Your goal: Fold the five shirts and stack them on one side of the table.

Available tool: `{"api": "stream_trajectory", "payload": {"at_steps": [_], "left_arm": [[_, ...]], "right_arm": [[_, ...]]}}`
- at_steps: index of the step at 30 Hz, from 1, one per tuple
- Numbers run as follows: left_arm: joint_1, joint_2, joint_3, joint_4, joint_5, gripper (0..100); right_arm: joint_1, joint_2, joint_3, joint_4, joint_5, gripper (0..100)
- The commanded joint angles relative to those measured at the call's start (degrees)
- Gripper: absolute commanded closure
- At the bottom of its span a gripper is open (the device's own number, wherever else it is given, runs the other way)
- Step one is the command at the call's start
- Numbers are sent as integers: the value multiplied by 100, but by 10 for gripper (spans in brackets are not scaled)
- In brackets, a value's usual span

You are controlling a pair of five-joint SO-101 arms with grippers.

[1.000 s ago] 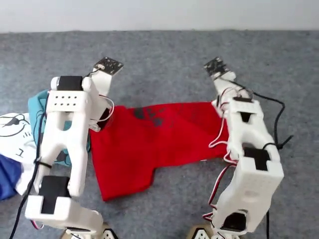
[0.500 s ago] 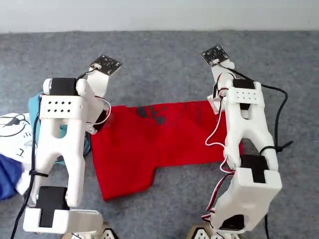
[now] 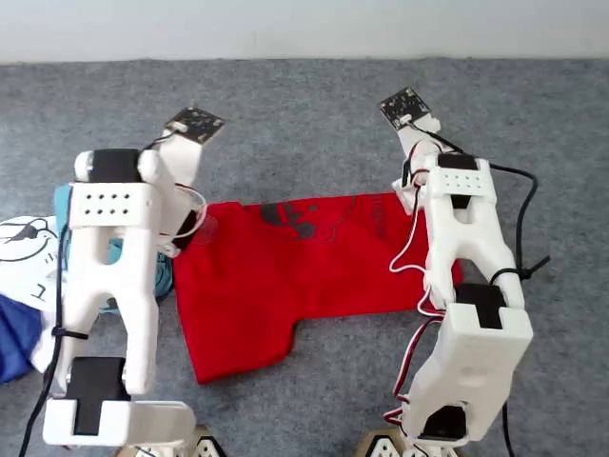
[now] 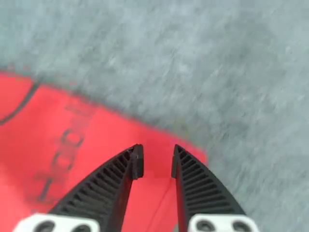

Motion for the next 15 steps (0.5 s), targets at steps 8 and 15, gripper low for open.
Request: {"api": "stream_trajectory", "payload": {"at_steps": [8,15], "left_arm": [[-510,-246,-215,114,-35,984],[-527,-246,-215,114,-35,984]], "right_arm": [[110,119,-659,1349,-220,890],[418,734,-774,-119,-211,891]]}}
